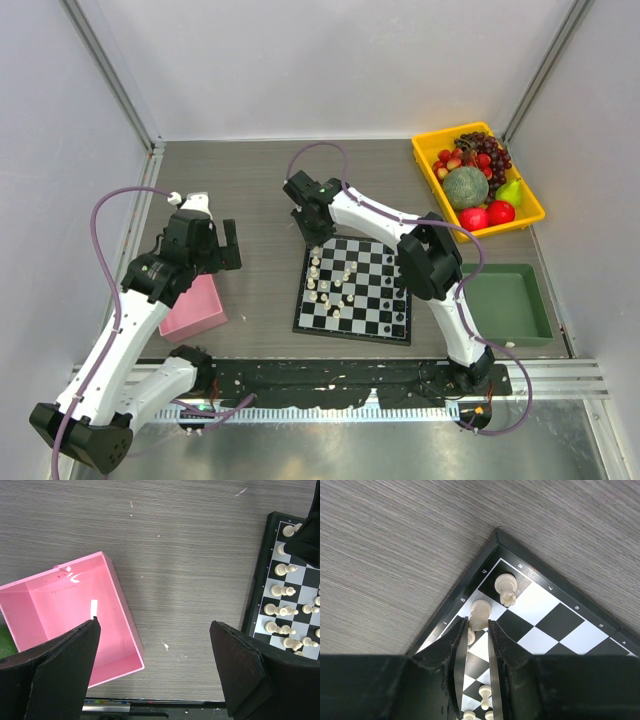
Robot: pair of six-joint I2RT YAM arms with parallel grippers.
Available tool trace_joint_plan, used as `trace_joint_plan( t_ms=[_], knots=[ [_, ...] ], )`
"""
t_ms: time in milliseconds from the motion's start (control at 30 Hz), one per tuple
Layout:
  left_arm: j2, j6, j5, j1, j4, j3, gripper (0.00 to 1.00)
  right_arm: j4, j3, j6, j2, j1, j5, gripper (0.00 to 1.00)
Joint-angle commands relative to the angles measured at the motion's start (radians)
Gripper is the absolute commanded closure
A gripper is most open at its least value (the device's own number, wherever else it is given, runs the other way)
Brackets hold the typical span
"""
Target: Set up the chess pieces on the board
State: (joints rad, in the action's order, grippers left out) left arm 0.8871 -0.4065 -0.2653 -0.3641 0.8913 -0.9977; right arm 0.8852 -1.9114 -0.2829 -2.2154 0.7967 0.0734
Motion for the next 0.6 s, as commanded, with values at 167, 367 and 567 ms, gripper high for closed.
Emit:
trace_joint_plan(
  t_ms=[167, 367, 567],
  knots=[
    [-0.007, 0.015, 0.005, 0.007, -0.017, -0.001, 0.0, -0.009, -0.009, 0.01, 0.022, 0.007, 0.014, 0.78],
    [0.0, 0.015, 0.012, 0.007, -0.022, -0.004, 0.0, -0.009, 0.011, 0.011, 0.036, 0.006, 0.017, 0.78],
    [0.009, 0.015, 0.018, 0.005, -0.022, -0.005, 0.0, -0.009, 0.015, 0.019, 0.046, 0.007, 0.02, 0.83]
  ],
)
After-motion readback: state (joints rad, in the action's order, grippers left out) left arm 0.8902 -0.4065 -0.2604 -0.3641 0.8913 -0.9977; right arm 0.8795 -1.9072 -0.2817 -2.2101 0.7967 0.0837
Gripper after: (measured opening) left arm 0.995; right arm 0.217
